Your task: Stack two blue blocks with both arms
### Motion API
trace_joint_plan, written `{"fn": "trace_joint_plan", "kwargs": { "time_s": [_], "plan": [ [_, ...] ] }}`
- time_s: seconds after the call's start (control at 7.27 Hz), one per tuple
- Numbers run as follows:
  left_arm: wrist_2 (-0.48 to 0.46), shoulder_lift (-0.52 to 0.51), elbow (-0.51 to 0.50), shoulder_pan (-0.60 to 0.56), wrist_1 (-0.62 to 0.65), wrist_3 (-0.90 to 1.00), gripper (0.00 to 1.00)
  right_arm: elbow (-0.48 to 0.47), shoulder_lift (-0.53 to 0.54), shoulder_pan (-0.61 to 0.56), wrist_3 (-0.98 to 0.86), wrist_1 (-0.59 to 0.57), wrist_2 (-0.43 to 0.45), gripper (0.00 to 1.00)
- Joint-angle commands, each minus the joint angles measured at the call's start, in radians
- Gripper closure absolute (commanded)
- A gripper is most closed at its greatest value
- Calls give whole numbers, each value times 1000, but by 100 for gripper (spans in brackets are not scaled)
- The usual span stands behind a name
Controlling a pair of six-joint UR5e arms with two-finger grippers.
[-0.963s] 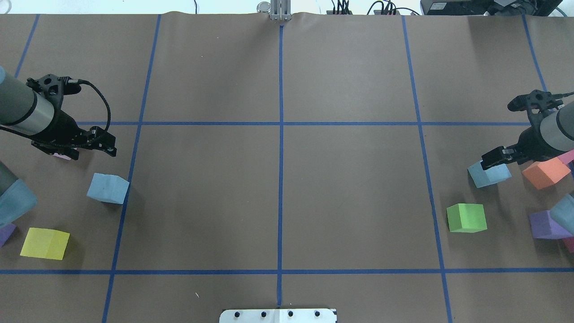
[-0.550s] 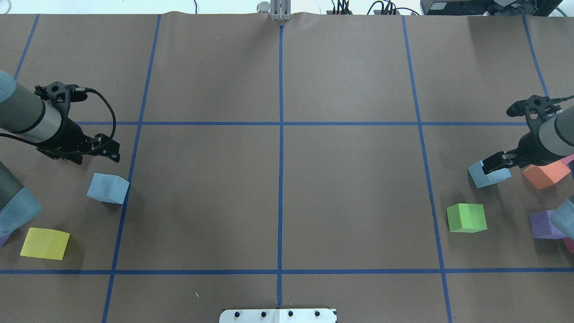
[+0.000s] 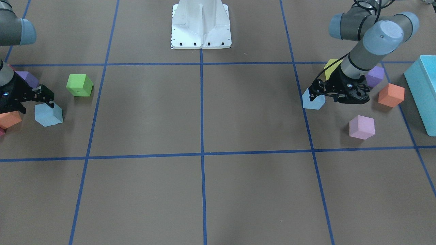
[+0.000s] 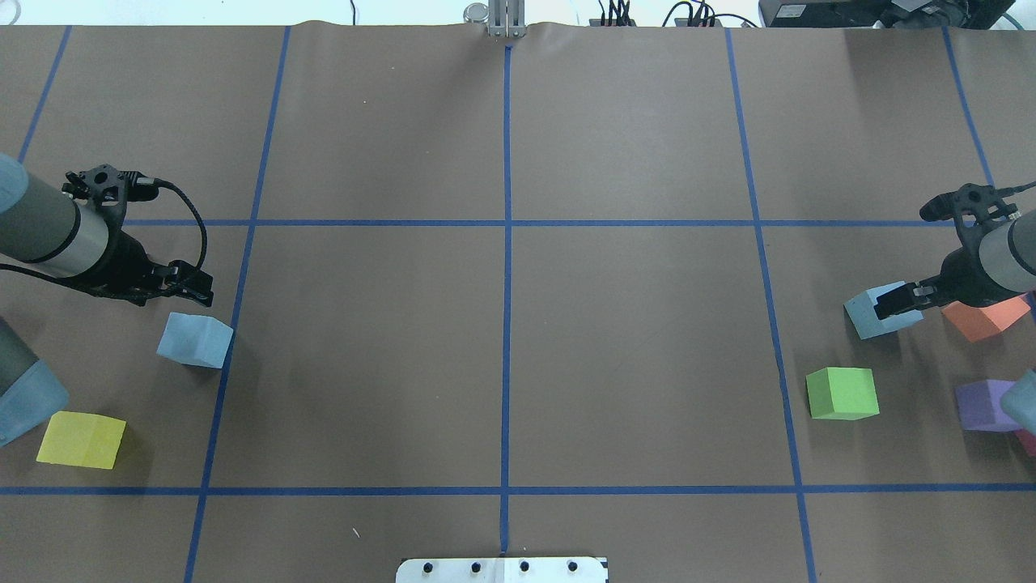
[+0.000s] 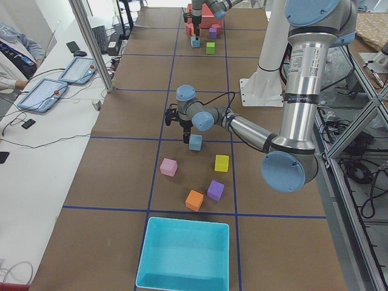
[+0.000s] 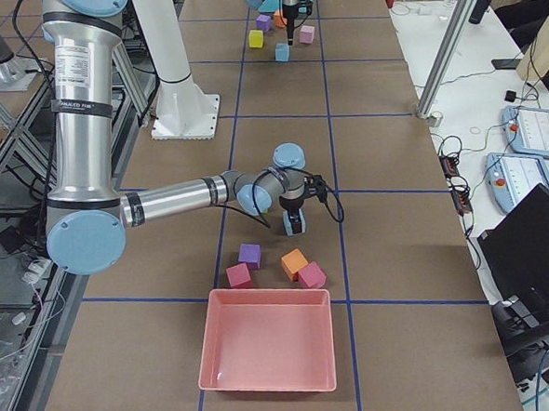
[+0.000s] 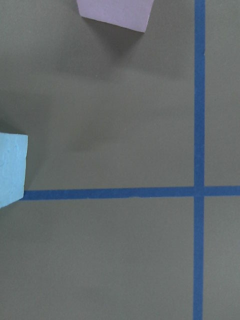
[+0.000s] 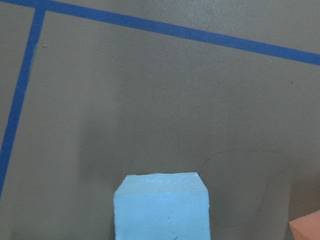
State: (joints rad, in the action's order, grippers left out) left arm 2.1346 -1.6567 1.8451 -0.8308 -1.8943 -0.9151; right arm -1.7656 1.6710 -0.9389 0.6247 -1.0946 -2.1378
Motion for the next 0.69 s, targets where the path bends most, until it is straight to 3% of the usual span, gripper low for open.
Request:
{"fn": "trace_joint_plan", "kwargs": {
  "time_s": [0.0,0.55],
  "plan": [
    [-15,6,5,6,-3,7,2,2,-10,9,36,9,-2,0],
    [-15,8,2,6,-3,7,2,6,-19,23,38,7,7,0]
  ]
}}
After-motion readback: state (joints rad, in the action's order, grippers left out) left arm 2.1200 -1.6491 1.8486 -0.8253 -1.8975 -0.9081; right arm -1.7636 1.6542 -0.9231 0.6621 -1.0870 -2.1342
